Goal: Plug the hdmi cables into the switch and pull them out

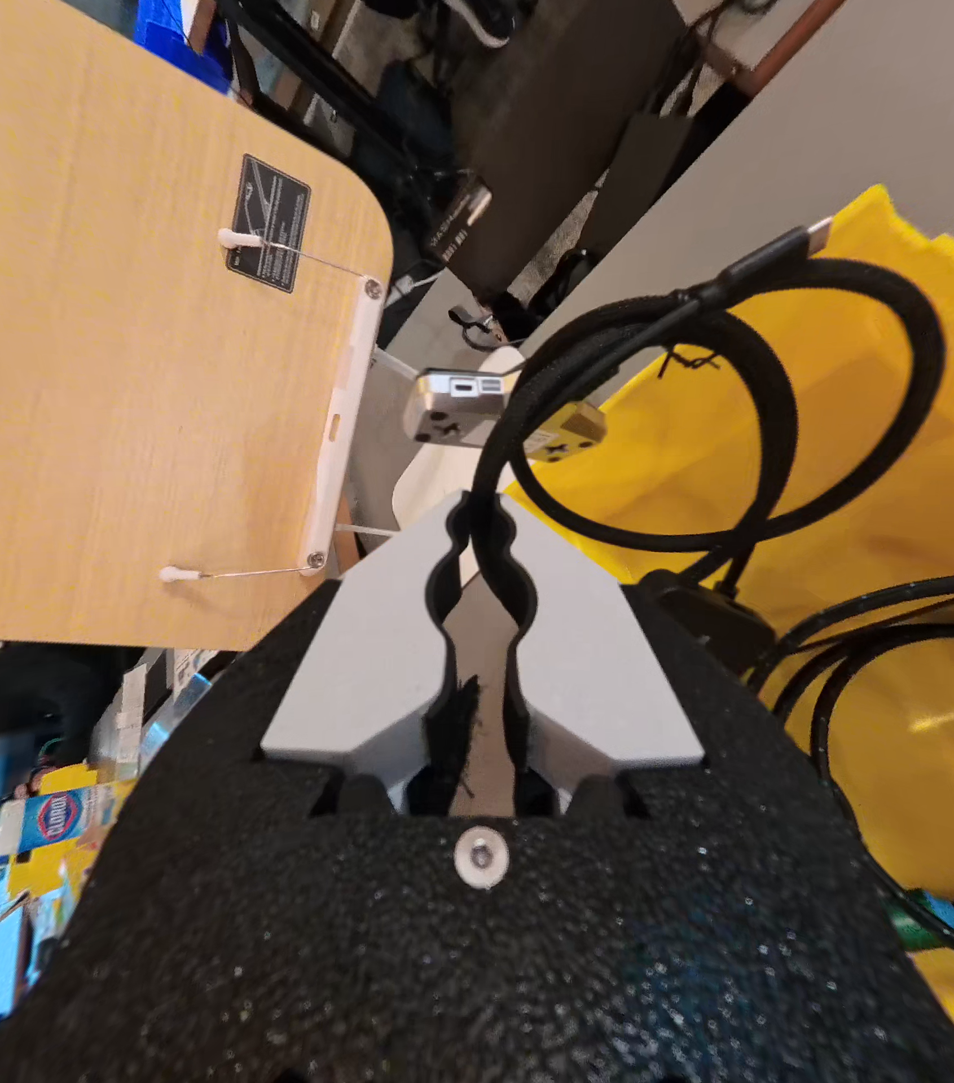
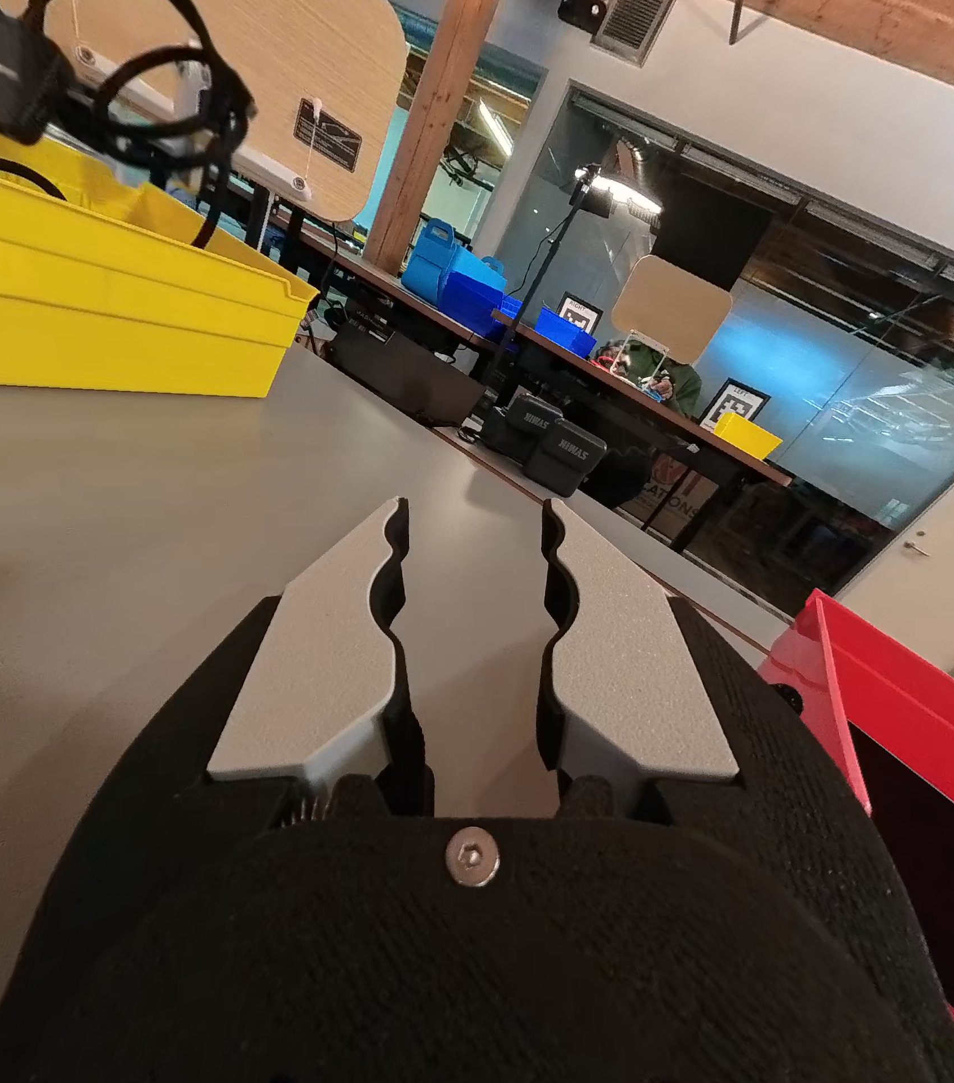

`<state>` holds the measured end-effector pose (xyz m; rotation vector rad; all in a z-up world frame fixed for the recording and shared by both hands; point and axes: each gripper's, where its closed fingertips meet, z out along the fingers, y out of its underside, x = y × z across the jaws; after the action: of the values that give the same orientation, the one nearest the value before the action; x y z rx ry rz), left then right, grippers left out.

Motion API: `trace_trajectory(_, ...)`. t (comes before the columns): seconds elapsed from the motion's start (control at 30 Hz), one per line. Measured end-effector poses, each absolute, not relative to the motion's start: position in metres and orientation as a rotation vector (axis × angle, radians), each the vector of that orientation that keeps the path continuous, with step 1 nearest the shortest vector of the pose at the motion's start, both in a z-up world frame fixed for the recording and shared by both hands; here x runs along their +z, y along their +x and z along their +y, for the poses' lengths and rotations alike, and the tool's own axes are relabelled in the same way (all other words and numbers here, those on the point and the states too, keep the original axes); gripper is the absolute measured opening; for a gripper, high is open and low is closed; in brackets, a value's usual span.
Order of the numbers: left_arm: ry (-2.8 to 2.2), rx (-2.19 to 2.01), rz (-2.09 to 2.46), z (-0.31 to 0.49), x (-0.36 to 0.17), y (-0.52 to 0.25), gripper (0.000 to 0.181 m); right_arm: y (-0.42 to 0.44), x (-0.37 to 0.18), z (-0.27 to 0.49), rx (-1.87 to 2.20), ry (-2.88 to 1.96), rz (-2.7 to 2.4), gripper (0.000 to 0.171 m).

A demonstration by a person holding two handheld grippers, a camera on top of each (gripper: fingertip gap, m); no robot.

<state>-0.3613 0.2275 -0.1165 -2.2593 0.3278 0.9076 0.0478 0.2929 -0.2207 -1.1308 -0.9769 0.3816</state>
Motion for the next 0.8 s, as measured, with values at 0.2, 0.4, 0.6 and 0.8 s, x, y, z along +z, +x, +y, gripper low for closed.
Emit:
trace_trajectory(0.2,-2.087,0.910,0.312,0.227,-0.085,-0.358,0.004,0.048,-0.221,0.293,0.380,-1.130,-0.978,0.044)
trace_trajectory(0.4,-2.176,1.322,0.726,0.216,-0.088,-0.358,0.004,0.048,-0.221,0.293,0.377,-1.130,-0.980,0.044)
trace_trajectory(0.6,-2.089,1.410,0.767,0.217,-0.071,-0.357,0.003,0.048,-0.221,0.293,0.378,-1.129,-0.980,0.044)
trace_trajectory(0.8,-1.874,1.832,1.133,0.216,-0.062,-0.358,0.006,0.048,-0.222,0.293,0.377,-1.130,-0.982,0.044)
